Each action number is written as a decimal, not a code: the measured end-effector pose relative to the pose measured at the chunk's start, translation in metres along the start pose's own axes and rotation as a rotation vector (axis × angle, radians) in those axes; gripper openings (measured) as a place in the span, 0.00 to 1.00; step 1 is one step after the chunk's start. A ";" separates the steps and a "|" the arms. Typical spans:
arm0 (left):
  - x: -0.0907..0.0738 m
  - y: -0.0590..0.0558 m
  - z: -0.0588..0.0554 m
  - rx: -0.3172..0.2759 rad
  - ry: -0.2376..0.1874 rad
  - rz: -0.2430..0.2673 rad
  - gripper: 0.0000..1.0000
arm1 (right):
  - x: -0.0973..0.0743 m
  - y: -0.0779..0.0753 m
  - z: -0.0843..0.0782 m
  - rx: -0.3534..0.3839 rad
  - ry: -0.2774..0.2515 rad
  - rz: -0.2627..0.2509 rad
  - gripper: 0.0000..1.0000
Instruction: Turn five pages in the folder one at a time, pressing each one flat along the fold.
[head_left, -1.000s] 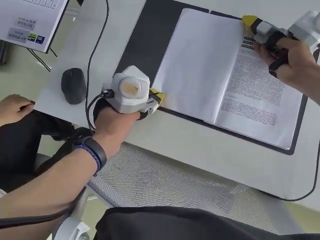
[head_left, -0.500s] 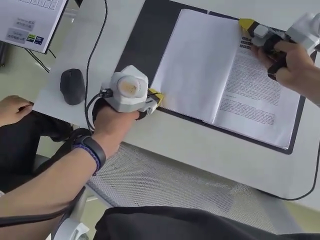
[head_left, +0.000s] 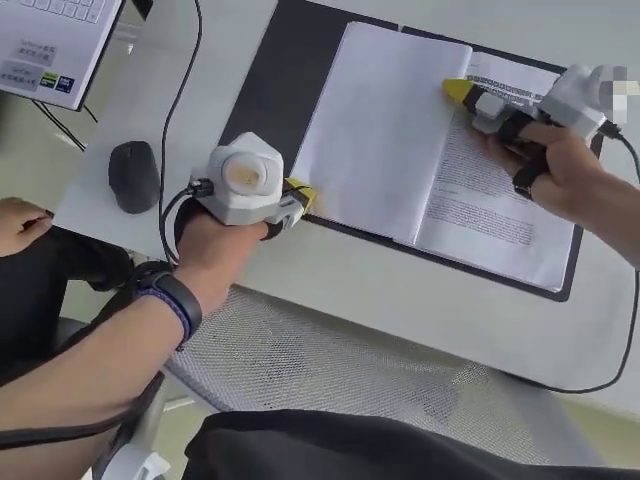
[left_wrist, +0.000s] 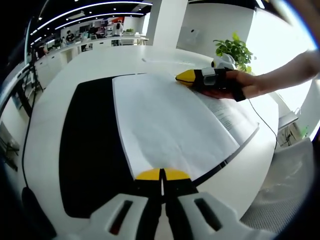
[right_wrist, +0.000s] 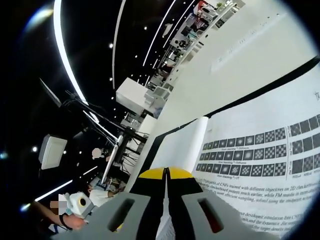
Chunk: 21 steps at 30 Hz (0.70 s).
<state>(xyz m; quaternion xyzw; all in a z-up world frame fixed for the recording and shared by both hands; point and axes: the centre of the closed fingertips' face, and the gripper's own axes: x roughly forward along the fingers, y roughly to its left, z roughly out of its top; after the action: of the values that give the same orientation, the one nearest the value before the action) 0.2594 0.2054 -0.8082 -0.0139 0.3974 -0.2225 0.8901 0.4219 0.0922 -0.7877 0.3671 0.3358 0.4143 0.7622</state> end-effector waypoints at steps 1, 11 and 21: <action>0.000 0.000 0.000 0.001 -0.001 -0.001 0.00 | -0.002 0.005 -0.005 -0.001 0.008 0.006 0.00; -0.001 -0.001 0.000 0.004 -0.003 -0.002 0.00 | -0.023 0.028 -0.053 -0.016 0.097 0.061 0.00; -0.001 -0.001 0.000 0.005 -0.004 -0.001 0.00 | -0.051 0.060 -0.119 -0.056 0.229 0.114 0.00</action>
<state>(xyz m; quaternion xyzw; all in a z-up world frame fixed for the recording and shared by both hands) 0.2581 0.2051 -0.8071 -0.0122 0.3951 -0.2240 0.8908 0.2797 0.1042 -0.7871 0.3144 0.3875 0.5056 0.7038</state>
